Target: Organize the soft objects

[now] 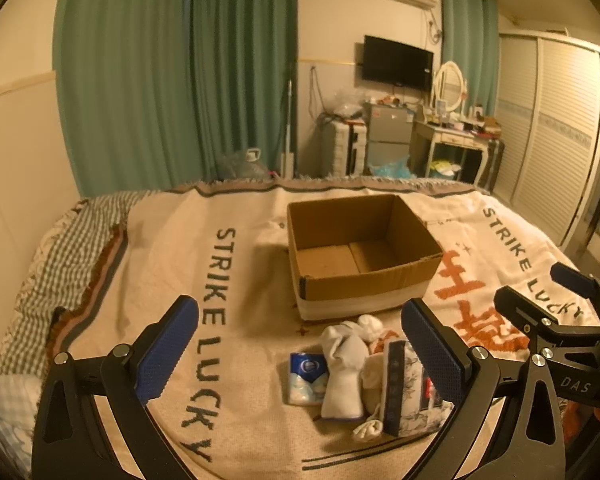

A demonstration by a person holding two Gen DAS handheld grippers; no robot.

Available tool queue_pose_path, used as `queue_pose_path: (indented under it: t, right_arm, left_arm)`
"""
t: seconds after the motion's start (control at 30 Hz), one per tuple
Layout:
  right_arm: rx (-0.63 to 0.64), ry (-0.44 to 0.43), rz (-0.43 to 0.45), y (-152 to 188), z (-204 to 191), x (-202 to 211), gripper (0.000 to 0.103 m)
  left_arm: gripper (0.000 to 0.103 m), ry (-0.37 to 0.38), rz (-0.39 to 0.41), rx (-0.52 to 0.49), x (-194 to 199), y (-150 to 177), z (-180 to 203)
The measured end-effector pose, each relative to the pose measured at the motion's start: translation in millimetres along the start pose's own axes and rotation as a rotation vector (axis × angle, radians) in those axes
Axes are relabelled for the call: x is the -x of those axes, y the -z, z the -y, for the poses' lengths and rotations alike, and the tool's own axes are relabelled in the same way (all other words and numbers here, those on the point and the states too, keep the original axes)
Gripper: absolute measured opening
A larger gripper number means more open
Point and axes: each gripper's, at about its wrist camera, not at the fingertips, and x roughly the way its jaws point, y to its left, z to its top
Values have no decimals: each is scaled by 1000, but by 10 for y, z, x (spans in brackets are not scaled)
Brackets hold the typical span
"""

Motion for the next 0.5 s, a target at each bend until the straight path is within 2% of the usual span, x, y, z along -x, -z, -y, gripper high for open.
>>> queue_pose_path:
  t: [0.5]
  right_arm:
    - [-3,0,-7,9,32,-19,103]
  left_arm:
    - [103,3,0,6,-5,-5,-4]
